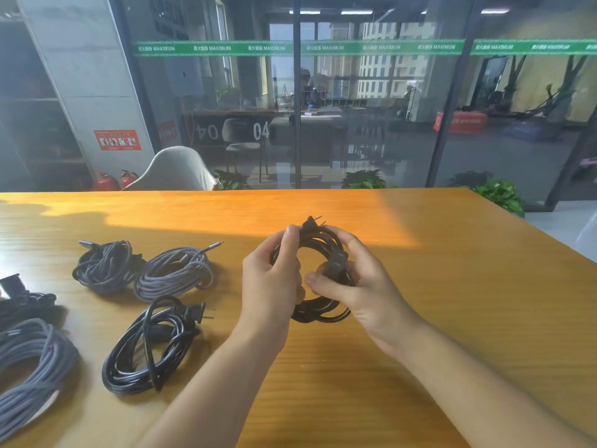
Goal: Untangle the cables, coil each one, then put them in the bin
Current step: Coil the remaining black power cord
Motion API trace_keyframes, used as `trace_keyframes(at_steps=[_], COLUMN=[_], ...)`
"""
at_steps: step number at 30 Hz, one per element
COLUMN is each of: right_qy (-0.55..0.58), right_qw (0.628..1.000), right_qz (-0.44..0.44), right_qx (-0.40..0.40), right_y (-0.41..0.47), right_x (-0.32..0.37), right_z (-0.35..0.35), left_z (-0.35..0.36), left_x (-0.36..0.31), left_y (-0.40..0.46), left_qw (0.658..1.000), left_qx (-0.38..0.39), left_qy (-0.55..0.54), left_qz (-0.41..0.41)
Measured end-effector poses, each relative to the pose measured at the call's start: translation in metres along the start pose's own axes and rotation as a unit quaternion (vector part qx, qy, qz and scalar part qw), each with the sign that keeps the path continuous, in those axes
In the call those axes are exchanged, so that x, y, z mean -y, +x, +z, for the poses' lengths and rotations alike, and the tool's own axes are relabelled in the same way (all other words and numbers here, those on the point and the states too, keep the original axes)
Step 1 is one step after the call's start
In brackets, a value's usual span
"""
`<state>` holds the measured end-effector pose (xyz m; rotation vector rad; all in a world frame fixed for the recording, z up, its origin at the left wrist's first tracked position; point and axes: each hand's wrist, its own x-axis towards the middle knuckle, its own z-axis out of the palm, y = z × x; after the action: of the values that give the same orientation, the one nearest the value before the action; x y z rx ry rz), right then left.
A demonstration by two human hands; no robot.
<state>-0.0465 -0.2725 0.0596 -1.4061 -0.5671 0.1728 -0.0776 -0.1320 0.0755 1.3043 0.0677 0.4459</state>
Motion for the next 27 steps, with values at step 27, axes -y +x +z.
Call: trace_keyframes(at_steps=[27], right_qy=[0.124], right_qw=[0.945], right_qz=[0.094], right_qx=[-0.288], right_y=[0.006], right_x=[0.012], right_z=[0.0], left_z=[0.021], left_x=[0.007], left_y=[-0.011], left_qw=[0.995], left_qx=[0.087], left_qy=[-0.04], left_qz=[-0.009])
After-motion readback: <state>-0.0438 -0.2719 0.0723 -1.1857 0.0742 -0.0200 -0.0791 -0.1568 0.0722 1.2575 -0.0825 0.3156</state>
